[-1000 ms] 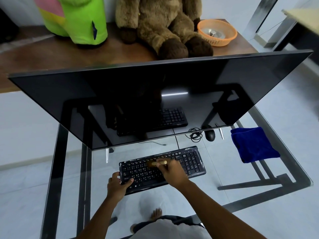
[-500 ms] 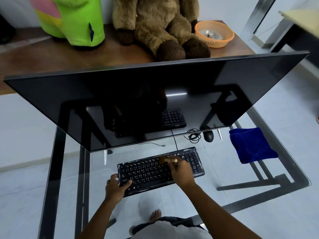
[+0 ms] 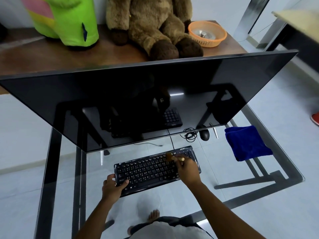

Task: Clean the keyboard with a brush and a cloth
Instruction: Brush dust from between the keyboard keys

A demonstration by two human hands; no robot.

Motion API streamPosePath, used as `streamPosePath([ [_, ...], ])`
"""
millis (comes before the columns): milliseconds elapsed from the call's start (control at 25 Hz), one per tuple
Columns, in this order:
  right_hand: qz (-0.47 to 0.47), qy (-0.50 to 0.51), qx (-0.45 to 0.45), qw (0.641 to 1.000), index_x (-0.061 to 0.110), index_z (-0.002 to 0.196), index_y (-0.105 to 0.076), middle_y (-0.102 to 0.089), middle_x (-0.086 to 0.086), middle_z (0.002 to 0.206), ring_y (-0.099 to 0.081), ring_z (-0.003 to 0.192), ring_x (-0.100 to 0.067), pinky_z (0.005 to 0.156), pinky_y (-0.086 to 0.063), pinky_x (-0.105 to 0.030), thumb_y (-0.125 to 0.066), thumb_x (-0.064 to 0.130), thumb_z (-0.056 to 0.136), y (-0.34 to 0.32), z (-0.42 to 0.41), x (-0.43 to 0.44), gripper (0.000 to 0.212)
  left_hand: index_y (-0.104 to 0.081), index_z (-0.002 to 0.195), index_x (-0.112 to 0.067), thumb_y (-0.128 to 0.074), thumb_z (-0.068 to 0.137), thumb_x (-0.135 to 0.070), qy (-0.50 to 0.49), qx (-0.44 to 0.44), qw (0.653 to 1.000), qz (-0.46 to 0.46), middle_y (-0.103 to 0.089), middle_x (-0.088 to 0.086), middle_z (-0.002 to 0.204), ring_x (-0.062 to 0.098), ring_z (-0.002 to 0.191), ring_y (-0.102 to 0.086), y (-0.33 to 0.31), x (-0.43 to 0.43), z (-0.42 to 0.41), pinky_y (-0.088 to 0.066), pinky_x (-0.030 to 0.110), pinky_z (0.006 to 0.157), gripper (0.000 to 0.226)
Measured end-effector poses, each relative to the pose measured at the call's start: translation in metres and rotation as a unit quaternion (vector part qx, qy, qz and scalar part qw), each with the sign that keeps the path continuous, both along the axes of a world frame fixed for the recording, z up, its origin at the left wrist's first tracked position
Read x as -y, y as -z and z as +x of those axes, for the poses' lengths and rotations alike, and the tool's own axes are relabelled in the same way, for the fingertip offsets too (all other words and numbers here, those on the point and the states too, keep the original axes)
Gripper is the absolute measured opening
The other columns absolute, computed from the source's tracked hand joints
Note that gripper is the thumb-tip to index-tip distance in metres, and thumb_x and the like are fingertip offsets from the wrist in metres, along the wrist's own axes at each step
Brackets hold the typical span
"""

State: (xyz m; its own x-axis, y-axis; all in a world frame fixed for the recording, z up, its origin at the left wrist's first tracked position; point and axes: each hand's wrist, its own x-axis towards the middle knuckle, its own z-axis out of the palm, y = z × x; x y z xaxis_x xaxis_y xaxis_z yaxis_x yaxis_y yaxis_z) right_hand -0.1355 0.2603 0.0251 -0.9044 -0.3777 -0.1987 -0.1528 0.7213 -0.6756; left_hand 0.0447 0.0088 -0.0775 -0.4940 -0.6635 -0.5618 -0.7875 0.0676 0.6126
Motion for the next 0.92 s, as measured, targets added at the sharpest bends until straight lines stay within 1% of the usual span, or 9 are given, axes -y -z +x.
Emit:
streamPosePath([
  [80,0.005,-0.033,0.006,0.999,0.023,0.103,-0.072,-0.063,0.014,0.065,-0.056,0.050,-0.004,0.048,-0.039,-0.013,-0.059,0.024,0.094,-0.001,0.000,-0.004,0.016,-0.049,0.122,-0.012,-0.082,0.068,-0.042,-0.003,0.001,1.000,0.000,-0.054,0.017,0.118,0.035,0.104,-0.058,0.000,0.000,-0.001,-0.053,0.049,0.087,0.070],
  [200,0.001,0.064,-0.011,0.998,0.019,0.100,-0.072,-0.062,0.008,0.067,-0.063,0.061,-0.010,0.056,-0.041,-0.020,-0.059,0.022,0.094,-0.006,-0.005,-0.009,0.015,-0.049,0.122,-0.013,-0.082,0.068,-0.041,-0.001,0.000,1.000,0.002,-0.053,0.017,0.116,0.036,0.104,-0.057,0.000,-0.002,-0.001,-0.052,0.049,0.087,0.070],
  [320,0.000,-0.001,0.017,1.000,0.022,0.101,-0.071,-0.061,0.011,0.062,-0.056,0.050,-0.002,0.050,-0.038,-0.014,-0.059,0.024,0.094,-0.010,-0.001,-0.006,0.014,-0.049,0.120,-0.015,-0.083,0.064,-0.048,-0.002,0.003,1.000,0.006,-0.056,0.016,0.114,0.034,0.100,-0.059,0.001,0.002,0.000,-0.053,0.049,0.085,0.073],
  [440,-0.003,0.062,-0.008,0.998,0.020,0.098,-0.071,-0.067,0.005,0.066,-0.060,0.055,-0.006,0.051,-0.038,-0.016,-0.059,0.021,0.094,-0.014,-0.004,-0.007,0.013,-0.049,0.117,-0.019,-0.080,0.055,-0.058,0.002,0.006,1.000,0.010,-0.059,0.014,0.111,0.032,0.096,-0.061,0.010,0.005,0.001,-0.055,0.049,0.083,0.080],
  [560,-0.005,-0.058,0.033,0.998,0.024,0.102,-0.073,-0.060,0.025,0.053,-0.056,0.048,-0.001,0.047,-0.036,-0.008,-0.060,0.015,0.093,-0.014,0.006,-0.012,0.018,-0.049,0.118,-0.019,-0.083,0.061,-0.050,0.001,0.009,1.000,0.010,-0.058,0.015,0.113,0.032,0.097,-0.061,0.008,0.005,0.001,-0.056,0.047,0.081,0.074],
  [640,-0.020,-0.033,0.020,0.999,0.023,0.099,-0.074,-0.063,0.024,0.059,-0.059,0.053,-0.003,0.052,-0.044,-0.017,-0.061,0.017,0.093,-0.010,0.010,-0.016,0.015,-0.049,0.115,-0.021,-0.083,0.060,-0.051,0.002,0.003,1.000,0.014,-0.058,0.014,0.112,0.031,0.095,-0.061,0.010,0.006,0.001,-0.057,0.047,0.080,0.071],
  [720,-0.013,0.015,0.001,1.000,0.024,0.098,-0.073,-0.071,0.012,0.073,-0.063,0.062,-0.005,0.059,-0.051,-0.026,-0.061,0.022,0.093,-0.006,0.008,-0.024,0.014,-0.049,0.111,-0.024,-0.082,0.054,-0.057,-0.003,-0.002,1.000,0.021,-0.059,0.012,0.110,0.030,0.094,-0.062,0.012,0.007,0.002,-0.057,0.047,0.078,0.073],
  [840,-0.004,-0.055,0.025,0.998,0.027,0.100,-0.073,-0.072,0.011,0.080,-0.063,0.065,0.001,0.059,-0.048,-0.018,-0.061,0.022,0.092,-0.003,0.012,-0.029,0.015,-0.050,0.110,-0.023,-0.081,0.051,-0.059,-0.004,0.001,1.000,0.016,-0.060,0.013,0.109,0.030,0.092,-0.063,0.017,0.010,0.002,-0.057,0.046,0.078,0.076],
  [920,-0.006,-0.013,0.015,1.000,0.025,0.101,-0.073,-0.073,0.007,0.081,-0.064,0.067,-0.005,0.062,-0.051,-0.023,-0.062,0.023,0.092,-0.005,0.011,-0.034,0.014,-0.050,0.112,-0.022,-0.083,0.056,-0.053,0.002,-0.009,1.000,0.016,-0.060,0.014,0.110,0.030,0.093,-0.062,0.015,0.009,0.002,-0.057,0.045,0.079,0.073],
])
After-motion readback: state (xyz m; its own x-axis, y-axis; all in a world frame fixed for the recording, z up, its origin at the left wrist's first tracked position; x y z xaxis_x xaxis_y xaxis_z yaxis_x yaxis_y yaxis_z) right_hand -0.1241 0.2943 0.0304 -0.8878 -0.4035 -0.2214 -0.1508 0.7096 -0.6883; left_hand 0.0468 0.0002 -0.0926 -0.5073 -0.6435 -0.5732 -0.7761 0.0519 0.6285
